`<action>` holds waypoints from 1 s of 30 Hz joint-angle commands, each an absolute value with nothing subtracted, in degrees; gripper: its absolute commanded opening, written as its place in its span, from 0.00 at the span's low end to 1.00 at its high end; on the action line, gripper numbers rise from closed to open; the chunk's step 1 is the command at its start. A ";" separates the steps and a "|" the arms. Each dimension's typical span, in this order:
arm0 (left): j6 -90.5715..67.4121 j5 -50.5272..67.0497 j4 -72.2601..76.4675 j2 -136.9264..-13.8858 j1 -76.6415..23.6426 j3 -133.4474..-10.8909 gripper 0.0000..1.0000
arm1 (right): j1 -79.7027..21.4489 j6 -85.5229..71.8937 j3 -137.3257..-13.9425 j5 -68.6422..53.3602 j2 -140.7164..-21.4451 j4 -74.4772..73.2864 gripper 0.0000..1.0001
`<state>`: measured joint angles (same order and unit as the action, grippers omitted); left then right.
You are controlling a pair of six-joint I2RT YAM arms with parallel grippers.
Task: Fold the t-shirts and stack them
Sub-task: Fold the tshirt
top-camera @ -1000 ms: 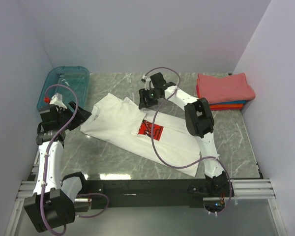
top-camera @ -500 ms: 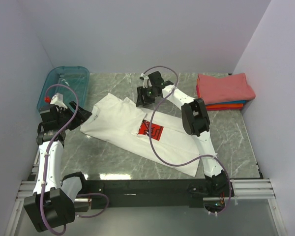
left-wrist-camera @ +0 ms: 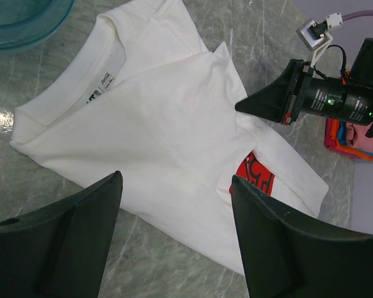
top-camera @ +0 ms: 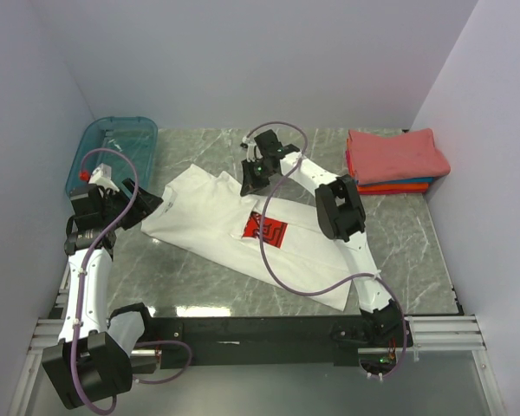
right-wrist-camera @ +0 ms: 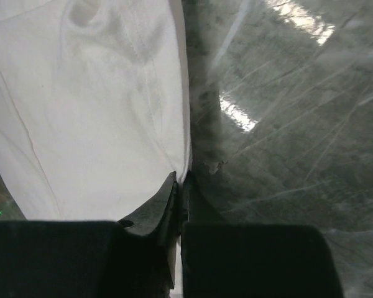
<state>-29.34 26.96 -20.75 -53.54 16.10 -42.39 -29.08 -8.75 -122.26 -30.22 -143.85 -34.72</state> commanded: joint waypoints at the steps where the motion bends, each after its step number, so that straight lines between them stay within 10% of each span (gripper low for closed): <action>1: -28.65 28.47 -18.37 -53.53 16.17 -42.10 0.76 | -26.90 -11.85 -123.04 -22.16 -142.30 -32.61 0.00; 13: -35.58 35.42 -13.28 -59.23 15.21 -40.25 0.73 | -14.95 -17.85 -121.03 -12.83 -140.02 -29.62 0.05; 30: -52.12 13.37 -4.74 -102.90 -7.12 -63.26 0.64 | -15.98 20.71 -85.90 -15.05 -102.27 -27.17 0.85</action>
<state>-48.23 17.89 -6.96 -97.82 -7.22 -57.65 -14.24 9.23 -91.92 -14.63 -112.97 -29.02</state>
